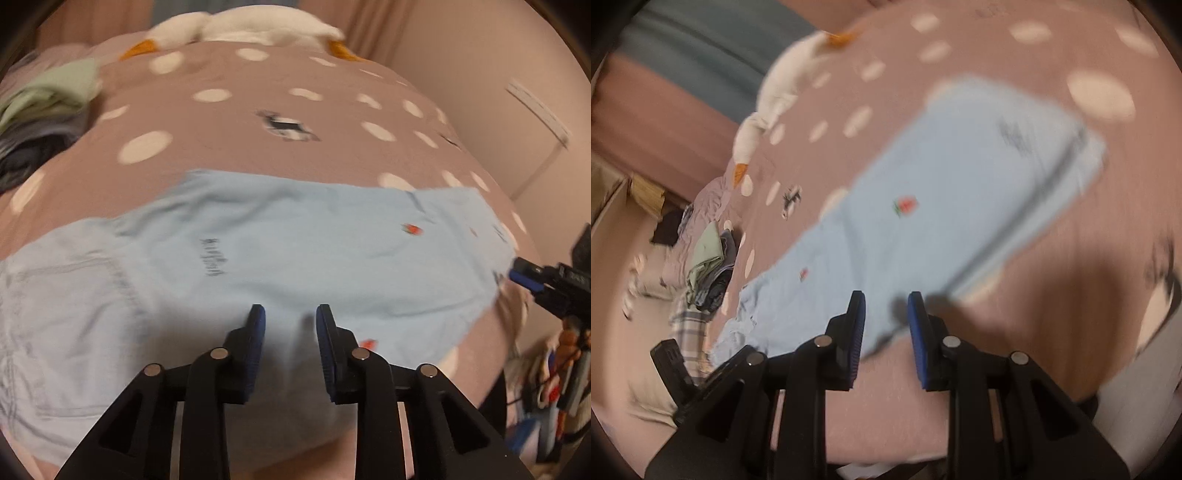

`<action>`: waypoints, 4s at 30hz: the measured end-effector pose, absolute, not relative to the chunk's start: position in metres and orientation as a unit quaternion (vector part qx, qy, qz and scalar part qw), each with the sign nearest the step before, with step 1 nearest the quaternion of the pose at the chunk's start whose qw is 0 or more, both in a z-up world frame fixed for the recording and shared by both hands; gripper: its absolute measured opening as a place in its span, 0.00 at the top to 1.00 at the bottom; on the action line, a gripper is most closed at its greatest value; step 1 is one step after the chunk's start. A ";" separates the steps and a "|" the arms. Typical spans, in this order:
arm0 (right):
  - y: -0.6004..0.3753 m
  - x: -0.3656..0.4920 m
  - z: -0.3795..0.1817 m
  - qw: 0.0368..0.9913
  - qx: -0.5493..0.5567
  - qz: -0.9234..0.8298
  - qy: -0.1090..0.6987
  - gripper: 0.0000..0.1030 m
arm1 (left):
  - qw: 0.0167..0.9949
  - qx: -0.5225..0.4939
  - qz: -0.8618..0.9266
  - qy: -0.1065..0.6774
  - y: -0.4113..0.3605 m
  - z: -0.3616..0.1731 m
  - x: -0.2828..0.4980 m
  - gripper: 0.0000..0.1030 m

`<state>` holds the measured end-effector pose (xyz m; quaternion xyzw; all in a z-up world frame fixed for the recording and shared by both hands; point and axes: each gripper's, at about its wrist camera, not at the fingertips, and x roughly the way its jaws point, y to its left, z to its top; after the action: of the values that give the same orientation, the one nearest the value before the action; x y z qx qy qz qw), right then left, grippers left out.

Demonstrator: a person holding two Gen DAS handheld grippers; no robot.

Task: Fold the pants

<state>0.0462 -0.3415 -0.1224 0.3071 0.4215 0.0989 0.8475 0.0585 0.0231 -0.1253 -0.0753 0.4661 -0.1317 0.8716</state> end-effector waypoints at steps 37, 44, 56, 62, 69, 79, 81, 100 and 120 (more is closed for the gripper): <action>-0.030 0.205 -0.113 0.780 -0.053 0.397 0.481 0.58 | 0.906 -0.148 0.060 0.392 0.179 -0.134 0.002 0.62; -0.015 0.217 -0.132 0.730 -0.082 0.435 0.521 0.87 | 0.906 -0.148 0.053 0.394 0.180 -0.134 0.005 0.62; 0.006 0.237 -0.134 0.784 -0.119 0.377 0.477 0.84 | 0.904 -0.123 0.061 0.405 0.179 -0.136 0.019 0.62; -0.030 0.222 -0.093 0.829 -0.062 0.364 0.420 0.72 | 0.908 -0.128 0.074 0.393 0.172 -0.124 0.008 0.62; -0.035 0.184 -0.112 0.786 -0.089 0.421 0.445 0.72 | 0.913 -0.122 0.035 0.388 0.150 -0.120 0.014 0.62; -0.036 0.228 -0.137 0.824 -0.035 0.314 0.471 0.84 | 0.895 -0.129 0.032 0.427 0.153 -0.139 0.019 0.62; -0.047 0.227 -0.128 0.839 -0.023 0.291 0.458 0.77 | 0.893 -0.133 0.032 0.429 0.154 -0.139 0.019 0.62; -0.161 0.109 -0.151 0.868 -0.118 0.210 0.434 0.62 | 0.893 -0.115 0.039 0.433 0.149 -0.142 0.025 0.61; -0.381 0.140 -0.147 0.896 0.015 -0.052 0.440 0.56 | 0.883 -0.106 0.075 0.451 0.143 -0.141 0.033 0.61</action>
<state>0.1396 -0.3806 -0.1473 0.0154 0.4403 -0.0516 0.8962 0.0326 0.1431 -0.1409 -0.1059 0.4509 0.0747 0.8831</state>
